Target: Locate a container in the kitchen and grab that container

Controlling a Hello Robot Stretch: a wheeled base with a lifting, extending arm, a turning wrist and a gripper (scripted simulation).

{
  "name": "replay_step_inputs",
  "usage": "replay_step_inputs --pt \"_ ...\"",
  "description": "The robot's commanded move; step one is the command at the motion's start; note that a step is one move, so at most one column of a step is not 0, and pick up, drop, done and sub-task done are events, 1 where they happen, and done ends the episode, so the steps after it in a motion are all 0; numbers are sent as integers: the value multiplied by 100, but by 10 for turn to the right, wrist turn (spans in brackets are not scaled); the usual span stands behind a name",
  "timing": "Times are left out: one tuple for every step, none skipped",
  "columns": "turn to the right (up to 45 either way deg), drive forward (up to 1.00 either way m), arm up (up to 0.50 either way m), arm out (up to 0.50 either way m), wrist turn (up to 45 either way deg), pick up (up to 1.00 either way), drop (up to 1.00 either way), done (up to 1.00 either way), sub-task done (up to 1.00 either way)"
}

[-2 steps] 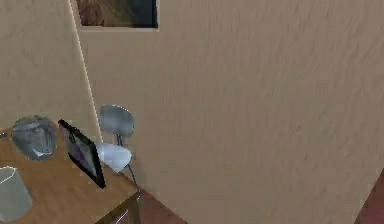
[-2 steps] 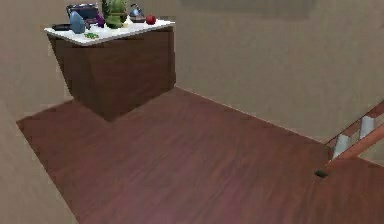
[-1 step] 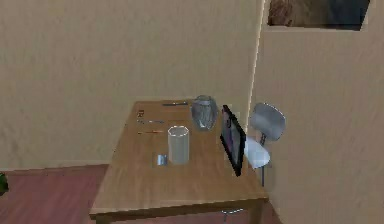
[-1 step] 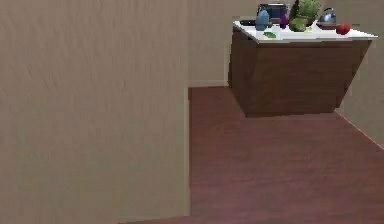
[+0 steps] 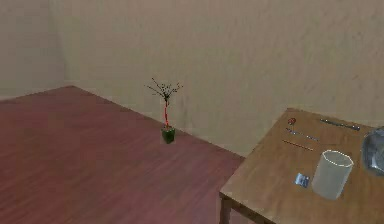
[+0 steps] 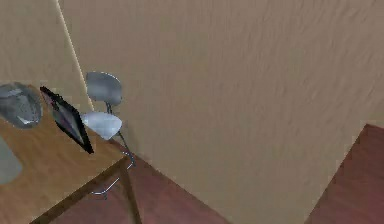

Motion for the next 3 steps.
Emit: replay_step_inputs --pt "-390 0 0 0 0 0 0 0 0" --pt "450 0 0 0 0 0 0 0 0" --pt "450 0 0 0 0 0 0 0 0"
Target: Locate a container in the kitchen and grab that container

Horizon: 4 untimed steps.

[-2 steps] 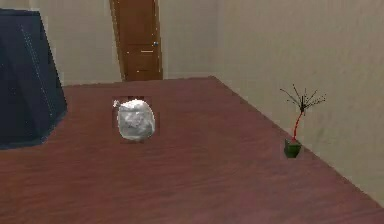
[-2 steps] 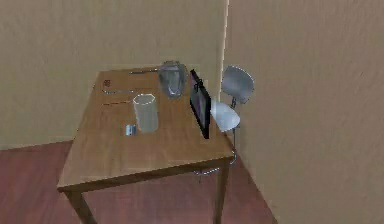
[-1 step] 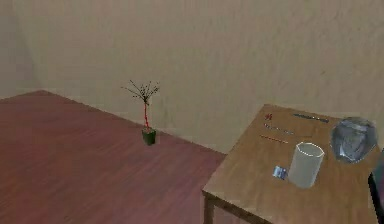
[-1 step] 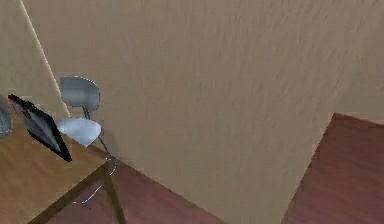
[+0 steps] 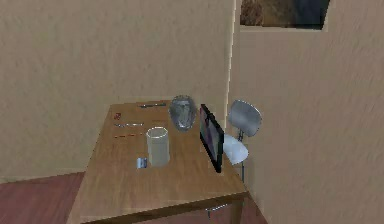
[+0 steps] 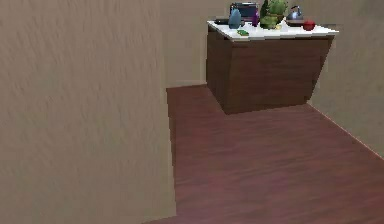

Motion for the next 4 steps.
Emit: replay_step_inputs --pt "240 0 0 0 0 0 0 0 0" --pt "0 55 0 0 0 0 0 0 0" --pt "-450 0 0 0 0 0 0 0 0" --pt "-450 0 0 0 0 0 0 0 0"
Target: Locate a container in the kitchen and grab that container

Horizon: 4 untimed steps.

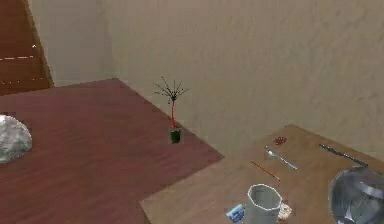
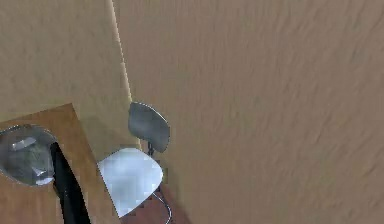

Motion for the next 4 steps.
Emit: replay_step_inputs --pt "-360 0 0 0 0 0 0 0 0" --pt "0 0 50 0 0 0 0 0 0" --pt "0 0 38 0 0 0 0 0 0" --pt "0 0 0 40 0 0 0 0 0"
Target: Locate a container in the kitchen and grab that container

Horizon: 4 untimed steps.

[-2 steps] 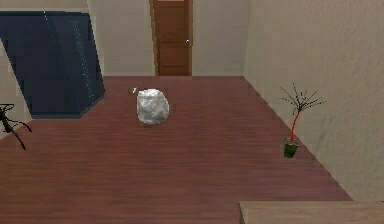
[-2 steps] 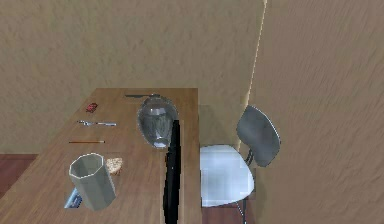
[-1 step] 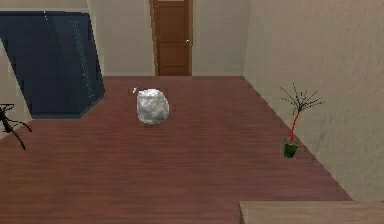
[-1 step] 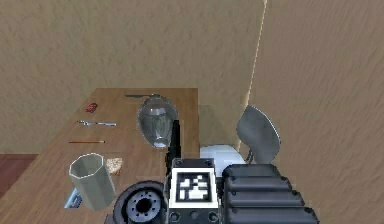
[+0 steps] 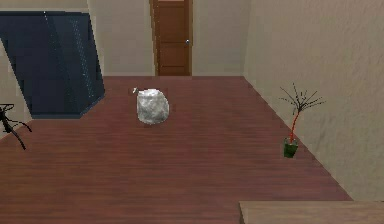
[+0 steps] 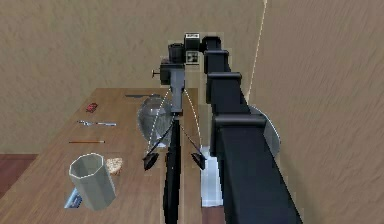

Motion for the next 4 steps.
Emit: replay_step_inputs --pt "0 0 0 0 450 0 0 0 0" --pt "0 0 0 0 450 0 0 0 0" --pt "0 0 0 0 450 0 0 0 0" --pt "0 0 0 0 180 0 0 0 0"
